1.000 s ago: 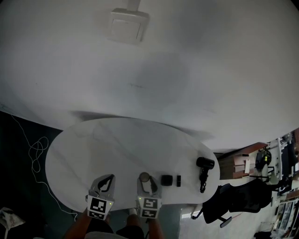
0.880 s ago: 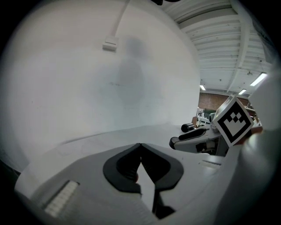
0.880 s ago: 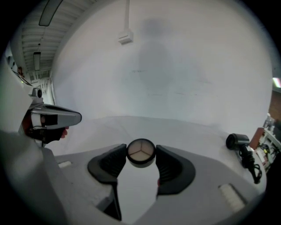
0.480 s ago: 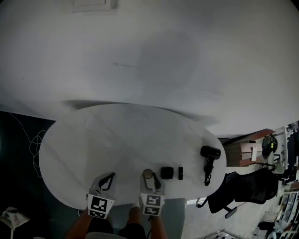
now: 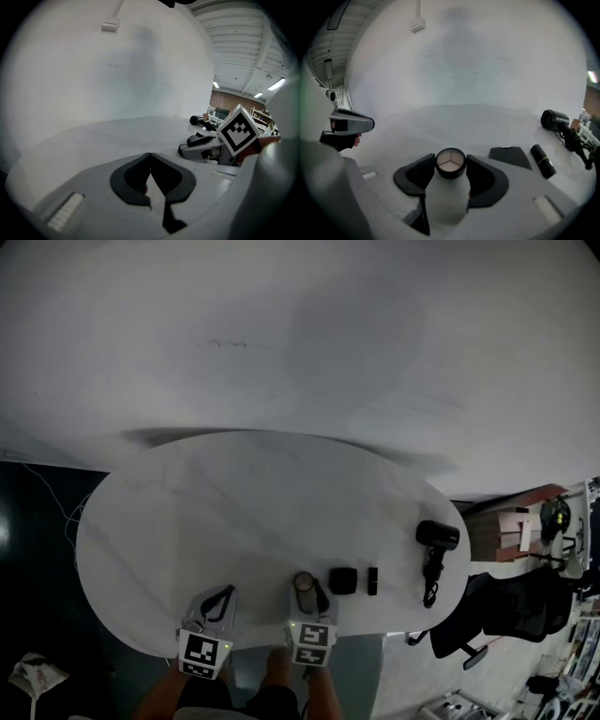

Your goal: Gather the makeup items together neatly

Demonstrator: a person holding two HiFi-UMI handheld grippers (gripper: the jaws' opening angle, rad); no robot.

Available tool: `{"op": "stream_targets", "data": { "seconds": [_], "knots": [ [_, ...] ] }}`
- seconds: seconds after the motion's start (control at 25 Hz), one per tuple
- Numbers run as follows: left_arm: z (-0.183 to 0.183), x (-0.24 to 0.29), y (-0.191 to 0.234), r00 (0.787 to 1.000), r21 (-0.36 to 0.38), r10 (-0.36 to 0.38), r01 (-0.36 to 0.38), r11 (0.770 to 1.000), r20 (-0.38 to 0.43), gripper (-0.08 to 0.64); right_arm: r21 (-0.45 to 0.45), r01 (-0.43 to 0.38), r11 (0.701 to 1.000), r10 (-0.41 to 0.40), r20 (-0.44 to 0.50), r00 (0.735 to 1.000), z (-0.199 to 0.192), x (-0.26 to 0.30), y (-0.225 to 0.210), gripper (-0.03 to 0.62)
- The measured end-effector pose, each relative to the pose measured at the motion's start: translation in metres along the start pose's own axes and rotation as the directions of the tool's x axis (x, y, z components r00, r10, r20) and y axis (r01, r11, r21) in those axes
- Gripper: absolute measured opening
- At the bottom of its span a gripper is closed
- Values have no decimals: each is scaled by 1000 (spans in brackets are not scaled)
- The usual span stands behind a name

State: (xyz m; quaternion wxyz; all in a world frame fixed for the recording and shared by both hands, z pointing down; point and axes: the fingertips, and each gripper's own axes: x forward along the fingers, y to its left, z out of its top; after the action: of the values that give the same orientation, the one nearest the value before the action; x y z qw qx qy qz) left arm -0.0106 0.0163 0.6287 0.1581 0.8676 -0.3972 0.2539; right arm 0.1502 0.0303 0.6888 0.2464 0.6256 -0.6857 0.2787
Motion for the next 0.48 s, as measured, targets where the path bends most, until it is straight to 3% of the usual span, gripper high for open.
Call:
{"op": "stream_targets", "data": {
  "seconds": [0.48],
  "knots": [
    [0,8,-6,1000,4,-14,14,1000,-13,9,-4,1,1000,-1,-15,1000,-5,4,-3,215]
  ]
}}
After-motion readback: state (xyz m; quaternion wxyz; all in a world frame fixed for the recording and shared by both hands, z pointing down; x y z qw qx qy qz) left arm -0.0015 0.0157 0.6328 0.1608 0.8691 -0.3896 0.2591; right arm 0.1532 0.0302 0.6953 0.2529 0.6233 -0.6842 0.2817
